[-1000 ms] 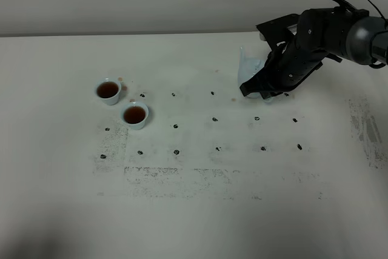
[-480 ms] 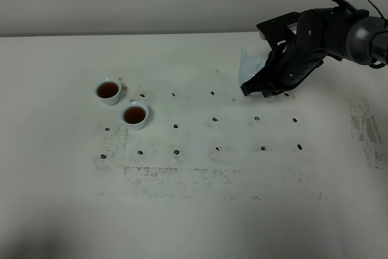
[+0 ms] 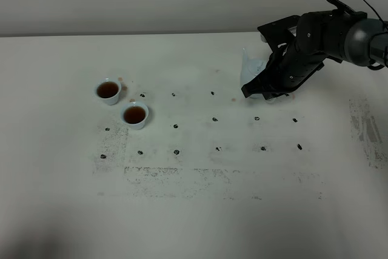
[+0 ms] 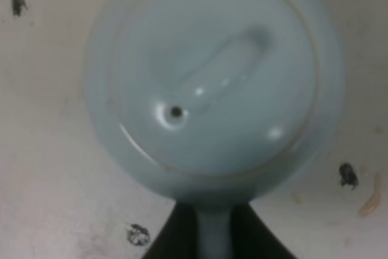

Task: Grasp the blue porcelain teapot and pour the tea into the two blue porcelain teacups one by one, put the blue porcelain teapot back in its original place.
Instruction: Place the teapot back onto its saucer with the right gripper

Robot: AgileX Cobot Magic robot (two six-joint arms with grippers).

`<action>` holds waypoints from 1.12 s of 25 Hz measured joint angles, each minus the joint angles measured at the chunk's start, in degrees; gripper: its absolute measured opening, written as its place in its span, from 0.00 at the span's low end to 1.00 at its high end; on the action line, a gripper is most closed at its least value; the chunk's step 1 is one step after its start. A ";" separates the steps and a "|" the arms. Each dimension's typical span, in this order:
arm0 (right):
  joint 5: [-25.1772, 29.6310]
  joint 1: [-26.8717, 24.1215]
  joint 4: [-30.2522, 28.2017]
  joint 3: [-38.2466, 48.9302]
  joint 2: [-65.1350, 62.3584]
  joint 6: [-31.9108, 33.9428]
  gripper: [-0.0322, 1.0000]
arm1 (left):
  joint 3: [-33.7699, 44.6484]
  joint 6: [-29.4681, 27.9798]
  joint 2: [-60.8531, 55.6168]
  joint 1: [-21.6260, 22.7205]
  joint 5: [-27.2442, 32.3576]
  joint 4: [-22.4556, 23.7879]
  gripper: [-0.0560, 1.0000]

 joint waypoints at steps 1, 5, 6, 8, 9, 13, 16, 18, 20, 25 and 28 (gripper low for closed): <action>0.00 0.00 -0.05 0.00 0.00 0.00 0.07 | 0.00 0.00 0.00 0.00 0.00 0.00 0.63; 0.00 0.00 -0.05 0.00 0.00 0.02 0.07 | 0.00 0.00 0.00 0.00 0.00 0.00 0.63; 0.00 0.00 -0.05 0.00 0.00 0.02 0.07 | 0.00 0.00 0.00 0.00 0.00 0.00 0.63; 0.00 0.00 -0.05 0.00 0.00 0.02 0.07 | 0.00 0.00 0.00 0.00 0.00 0.00 0.63; 0.00 0.00 -0.05 0.00 0.00 0.02 0.07 | 0.00 0.00 0.00 0.00 0.00 0.00 0.63; 0.00 0.00 -0.05 0.00 0.00 0.02 0.08 | 0.00 0.00 0.00 0.00 0.00 0.00 0.63; 0.00 0.00 -0.05 0.00 0.00 0.02 0.09 | 0.00 0.00 0.00 0.00 0.00 0.00 0.63; -0.30 0.00 -0.05 0.00 0.00 0.02 0.11 | 0.00 0.00 0.00 0.00 0.00 0.00 0.63; -0.51 0.00 -0.05 0.00 0.00 0.02 0.14 | 0.00 0.00 0.00 0.00 0.00 0.00 0.63; -0.90 0.00 -0.05 -0.05 0.00 0.02 0.24 | 0.00 0.00 0.00 0.00 0.00 0.00 0.63; -0.90 0.00 -0.05 -0.05 0.00 0.02 0.29 | 0.00 0.00 0.00 0.00 0.00 0.00 0.63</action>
